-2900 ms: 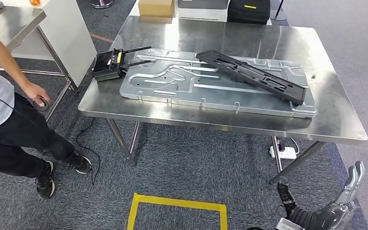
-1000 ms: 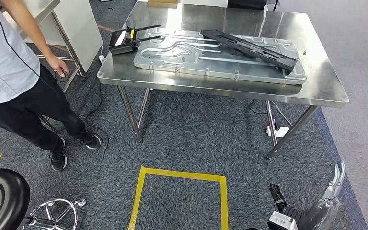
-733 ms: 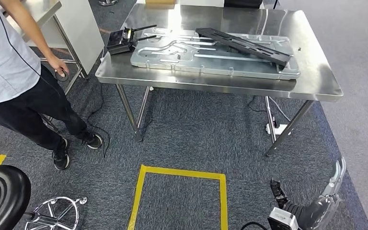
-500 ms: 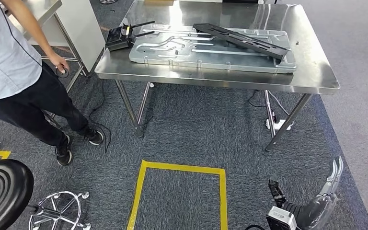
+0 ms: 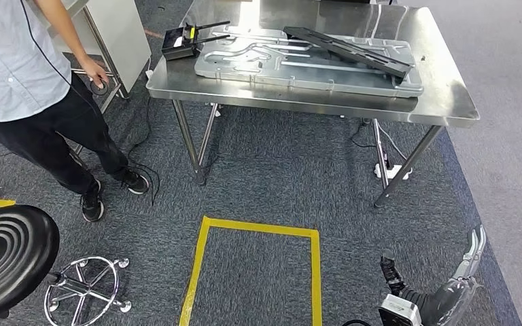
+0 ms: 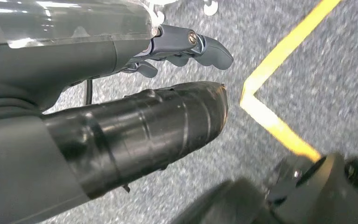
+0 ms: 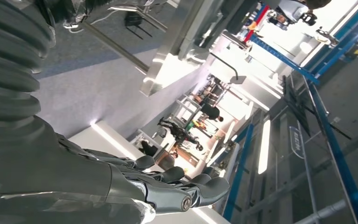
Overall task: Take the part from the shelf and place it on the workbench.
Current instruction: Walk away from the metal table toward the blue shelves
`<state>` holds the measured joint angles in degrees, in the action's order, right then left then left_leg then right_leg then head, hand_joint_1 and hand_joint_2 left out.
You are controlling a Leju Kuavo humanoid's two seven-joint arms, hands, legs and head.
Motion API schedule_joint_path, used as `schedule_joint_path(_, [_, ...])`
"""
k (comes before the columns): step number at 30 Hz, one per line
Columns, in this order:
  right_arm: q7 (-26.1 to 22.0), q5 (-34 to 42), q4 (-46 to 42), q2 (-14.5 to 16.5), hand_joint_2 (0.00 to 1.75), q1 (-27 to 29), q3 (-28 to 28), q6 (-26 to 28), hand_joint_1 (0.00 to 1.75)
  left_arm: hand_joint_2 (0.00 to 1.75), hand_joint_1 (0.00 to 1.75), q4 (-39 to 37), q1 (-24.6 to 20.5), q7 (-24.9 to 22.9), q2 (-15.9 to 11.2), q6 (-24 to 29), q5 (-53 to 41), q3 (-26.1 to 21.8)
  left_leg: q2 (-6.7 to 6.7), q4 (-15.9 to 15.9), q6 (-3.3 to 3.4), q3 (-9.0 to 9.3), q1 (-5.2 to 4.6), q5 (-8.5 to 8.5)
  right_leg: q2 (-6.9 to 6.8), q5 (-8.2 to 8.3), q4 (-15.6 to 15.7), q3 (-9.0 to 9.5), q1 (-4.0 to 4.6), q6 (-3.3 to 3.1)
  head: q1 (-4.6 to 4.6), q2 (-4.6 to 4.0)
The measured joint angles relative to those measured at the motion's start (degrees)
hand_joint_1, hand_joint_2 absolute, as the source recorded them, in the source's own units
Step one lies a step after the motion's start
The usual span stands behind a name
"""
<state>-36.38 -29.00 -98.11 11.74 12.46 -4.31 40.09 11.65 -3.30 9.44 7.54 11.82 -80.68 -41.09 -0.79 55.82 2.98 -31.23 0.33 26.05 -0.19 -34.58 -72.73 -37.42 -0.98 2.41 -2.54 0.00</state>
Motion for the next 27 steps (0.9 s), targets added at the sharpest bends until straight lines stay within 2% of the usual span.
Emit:
schedule_joint_path(1, [0.0,0.1,0.0,0.0,1.75,0.0,0.0,0.0,0.00,0.00,0.00,0.0,0.0,0.0,0.0,0.0,0.0,-0.1,0.01,0.3,-0.17,-0.55,0.04,-0.22,-0.01,1.53,3.0,2.31,-0.13,0.05,0.00,0.00])
schedule_joint_path(3, [0.0,0.3,0.1,0.0,1.75,0.0,0.0,0.0,0.00,0.00,0.00,0.0,0.0,0.0,0.0,0.0,0.0,-0.2,0.06,1.2,-0.59,-1.52,0.05,-0.49,0.02,3.77,11.2,7.69,-0.19,-0.18,0.02,0.00])
schedule_joint_path(4, [0.0,0.4,0.1,0.0,1.75,0.0,0.0,0.0,0.00,0.00,0.00,0.0,0.0,0.0,0.0,0.1,0.0,-0.3,0.09,1.6,-0.88,-1.85,0.00,-0.64,0.07,4.29,14.0,9.29,-0.08,-0.47,0.01,0.00])
schedule_joint_path(5, [0.1,0.5,0.2,0.0,1.75,0.0,0.0,0.0,0.00,0.00,0.00,0.0,0.0,0.0,0.0,0.1,0.0,-0.4,0.12,1.9,-1.22,-2.12,-0.04,-0.82,0.13,4.28,15.3,9.87,0.08,-0.84,0.02,0.00])
schedule_joint_path(6, [0.3,0.5,0.3,0.0,1.75,0.0,0.0,0.0,0.00,0.00,0.00,0.0,-0.1,0.0,0.0,0.2,0.0,-0.5,0.15,2.0,-1.65,-2.32,-0.09,-1.07,0.20,4.38,15.4,9.64,0.27,-1.27,0.03,0.00])
schedule_joint_path(8, [0.7,0.4,0.6,0.0,1.75,-0.1,0.0,0.0,0.00,0.00,0.00,0.0,0.0,-0.1,0.0,0.2,0.0,-0.6,0.21,2.2,-2.46,-2.77,-0.03,-1.07,0.17,4.88,15.6,9.02,0.10,-2.23,0.04,0.00])
schedule_joint_path(9, [0.8,0.4,0.7,0.0,1.75,-0.1,0.0,0.0,0.00,0.00,0.00,0.0,0.0,-0.1,0.0,0.2,0.0,-0.7,0.25,3.2,-2.83,-3.28,0.03,0.02,0.12,5.34,15.7,8.60,-0.01,-2.78,0.04,0.00])
schedule_joint_path(10, [0.9,0.3,0.9,0.0,1.75,-0.1,0.0,0.0,0.00,0.00,0.00,0.0,0.1,-0.1,0.0,0.2,0.0,-0.7,0.30,5.2,-3.12,-4.11,0.11,1.95,0.04,5.83,15.9,8.13,-0.12,-3.26,0.06,0.00])
schedule_joint_path(12, [1.8,-0.2,1.4,0.0,1.75,-0.2,0.0,0.0,0.00,0.00,0.00,0.0,0.1,-0.1,0.0,0.2,0.0,-0.7,0.33,12.2,-3.57,-6.53,0.24,7.16,-0.06,6.75,15.8,6.90,-0.01,-3.77,0.09,0.00])
schedule_joint_path(13, [2.6,-0.6,1.9,0.0,1.75,-0.3,0.0,0.0,0.00,0.00,0.00,0.0,0.1,-0.1,0.0,0.2,0.0,-0.7,0.32,15.7,-3.71,-7.48,0.28,8.88,-0.08,7.20,15.7,6.26,0.09,-3.81,0.09,0.00])
schedule_joint_path(14, [3.7,-1.1,3.0,-0.1,1.75,-0.5,-0.2,0.0,0.00,0.00,0.00,0.0,0.1,-0.1,0.0,0.2,0.0,-0.7,0.32,17.8,-3.75,-7.73,0.29,9.50,-0.08,7.64,15.7,5.61,0.19,-3.80,0.09,0.00])
schedule_joint_path(15, [4.6,-1.4,4.4,-0.1,1.75,-0.9,-0.4,0.0,0.00,0.00,0.00,0.0,0.1,-0.1,0.0,0.2,0.0,-0.7,0.32,18.1,-3.70,-7.13,0.30,9.05,-0.07,8.00,15.6,5.07,0.27,-3.75,0.09,0.00])
schedule_joint_path(17, [5.3,-1.6,6.5,-0.2,1.75,-1.4,-0.9,0.0,0.00,0.00,0.00,0.0,0.1,-0.1,0.0,0.2,0.0,-0.7,0.32,16.6,-3.56,-5.50,0.29,7.56,-0.06,8.40,15.4,4.46,0.35,-3.66,0.09,0.00])
schedule_joint_path(20, [5.3,-1.6,7.1,-0.2,1.75,-1.6,-1.1,0.0,0.00,0.00,0.00,0.0,0.1,-0.1,0.0,0.2,0.0,-0.7,0.32,15.4,-3.50,-4.66,0.29,6.92,-0.06,8.49,15.4,4.32,0.36,-3.63,0.09,0.00])
schedule_joint_path(22, [4.8,-1.5,9.2,-0.3,1.75,-2.1,-2.0,0.0,0.00,0.00,0.00,0.0,0.0,-0.1,0.0,0.2,-0.1,-0.7,0.35,9.7,-3.14,-0.90,0.27,5.15,-0.05,8.72,15.2,3.95,0.39,-3.45,0.09,0.00])
schedule_joint_path(24, [4.7,-6.1,20.4,-0.8,1.75,-5.5,-7.6,0.0,0.00,0.00,0.00,0.0,-0.1,-0.1,0.0,0.2,-0.1,-0.7,0.43,2.4,-2.11,3.23,-0.07,3.68,-0.06,9.69,15.2,3.49,0.49,-2.42,0.09,0.00])
schedule_joint_path(26, [5.2,-13.6,35.1,-1.9,1.75,-9.7,-16.2,0.0,0.00,0.00,0.00,0.0,-0.1,-0.3,0.0,0.2,-0.2,-0.7,0.50,-0.5,-0.89,3.78,-0.10,2.88,-0.08,9.90,14.8,3.04,0.53,-1.21,0.08,0.00])
schedule_joint_path(27, [5.4,-16.1,40.4,-2.5,1.75,-10.7,-19.9,0.1,0.00,0.00,0.00,0.0,-0.1,-0.3,0.0,0.2,-0.3,-0.7,0.56,-0.9,-0.38,3.46,0.03,2.18,-0.03,8.58,13.6,2.48,0.49,-0.87,0.03,0.00])
